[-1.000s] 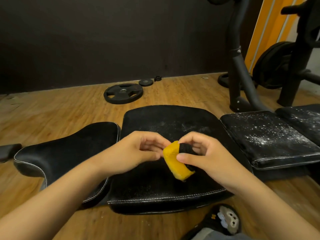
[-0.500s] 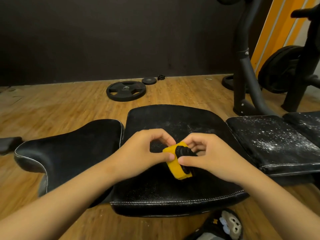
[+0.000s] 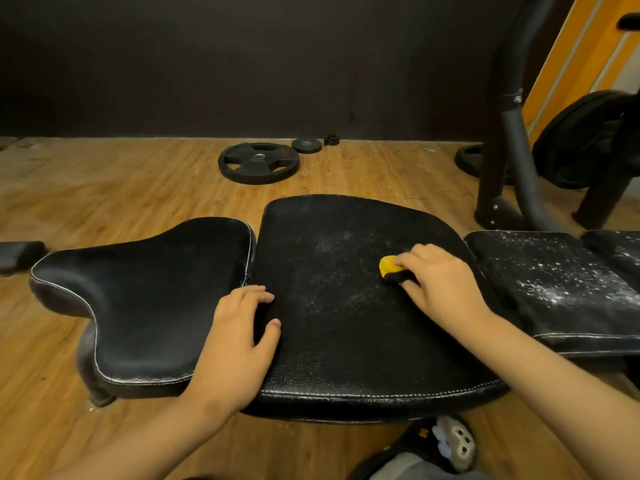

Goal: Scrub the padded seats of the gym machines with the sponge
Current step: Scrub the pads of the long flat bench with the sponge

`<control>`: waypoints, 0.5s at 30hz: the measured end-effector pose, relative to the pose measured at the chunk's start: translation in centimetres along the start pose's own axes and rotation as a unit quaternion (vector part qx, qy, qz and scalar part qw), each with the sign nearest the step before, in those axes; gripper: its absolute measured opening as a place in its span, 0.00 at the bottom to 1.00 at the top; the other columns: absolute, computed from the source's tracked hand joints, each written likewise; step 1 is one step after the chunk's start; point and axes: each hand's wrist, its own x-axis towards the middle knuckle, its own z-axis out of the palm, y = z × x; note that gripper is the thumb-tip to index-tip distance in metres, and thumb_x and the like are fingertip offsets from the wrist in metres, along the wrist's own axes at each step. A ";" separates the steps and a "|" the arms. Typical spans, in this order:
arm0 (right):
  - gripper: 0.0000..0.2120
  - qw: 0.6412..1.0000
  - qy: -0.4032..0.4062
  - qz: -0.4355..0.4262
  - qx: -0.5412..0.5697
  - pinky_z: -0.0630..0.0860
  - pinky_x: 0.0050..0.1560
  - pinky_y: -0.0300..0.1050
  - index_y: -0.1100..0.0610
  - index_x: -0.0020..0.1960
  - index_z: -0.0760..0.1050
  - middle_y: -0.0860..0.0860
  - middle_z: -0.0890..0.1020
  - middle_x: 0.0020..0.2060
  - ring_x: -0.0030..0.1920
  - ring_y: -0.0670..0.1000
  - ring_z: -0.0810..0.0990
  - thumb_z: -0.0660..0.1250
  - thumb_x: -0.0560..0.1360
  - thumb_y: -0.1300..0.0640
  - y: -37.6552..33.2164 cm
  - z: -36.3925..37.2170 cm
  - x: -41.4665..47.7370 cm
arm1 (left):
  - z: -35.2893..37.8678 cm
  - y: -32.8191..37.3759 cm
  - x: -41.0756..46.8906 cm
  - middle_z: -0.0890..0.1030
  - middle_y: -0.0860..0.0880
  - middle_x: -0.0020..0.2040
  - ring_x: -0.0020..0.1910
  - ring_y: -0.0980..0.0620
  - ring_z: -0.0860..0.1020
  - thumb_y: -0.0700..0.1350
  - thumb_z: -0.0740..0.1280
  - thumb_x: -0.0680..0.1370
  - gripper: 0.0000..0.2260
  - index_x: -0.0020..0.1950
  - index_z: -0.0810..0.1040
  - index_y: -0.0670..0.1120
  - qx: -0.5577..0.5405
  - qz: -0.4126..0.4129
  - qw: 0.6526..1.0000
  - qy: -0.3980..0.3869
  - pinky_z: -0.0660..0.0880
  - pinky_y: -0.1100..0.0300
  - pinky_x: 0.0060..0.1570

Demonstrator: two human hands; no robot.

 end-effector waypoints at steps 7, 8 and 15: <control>0.21 0.997 0.015 -0.072 0.011 0.80 0.37 0.51 0.54 0.55 0.81 0.51 0.82 0.43 0.43 0.55 0.81 0.78 0.63 0.63 2.1 0.1 -0.4 | 0.1 0.0 0.1 0.70 0.58 0.62 0.63 0.63 0.63 0.44 0.66 0.78 0.12 0.61 0.75 0.51 -0.009 -0.003 1.000 0.016 0.59 0.67 0.64; 0.20 0.998 0.018 -0.054 0.006 0.80 0.38 0.51 0.55 0.55 0.81 0.51 0.82 0.44 0.44 0.56 0.81 0.77 0.64 0.63 2.0 0.4 0.7 | 0.1 0.0 0.1 0.71 0.58 0.62 0.63 0.63 0.63 0.44 0.66 0.78 0.12 0.61 0.75 0.51 -0.013 -0.003 1.000 0.018 0.59 0.67 0.63; 0.20 0.994 0.068 -0.068 0.046 0.71 0.45 0.37 0.54 0.54 0.81 0.48 0.82 0.43 0.44 0.51 0.80 0.78 0.63 0.62 0.1 0.6 -3.0 | 0.1 -0.2 0.0 0.72 0.58 0.62 0.62 0.62 0.64 0.42 0.67 0.77 0.12 0.59 0.76 0.51 -0.044 -0.010 0.999 0.026 0.60 0.66 0.63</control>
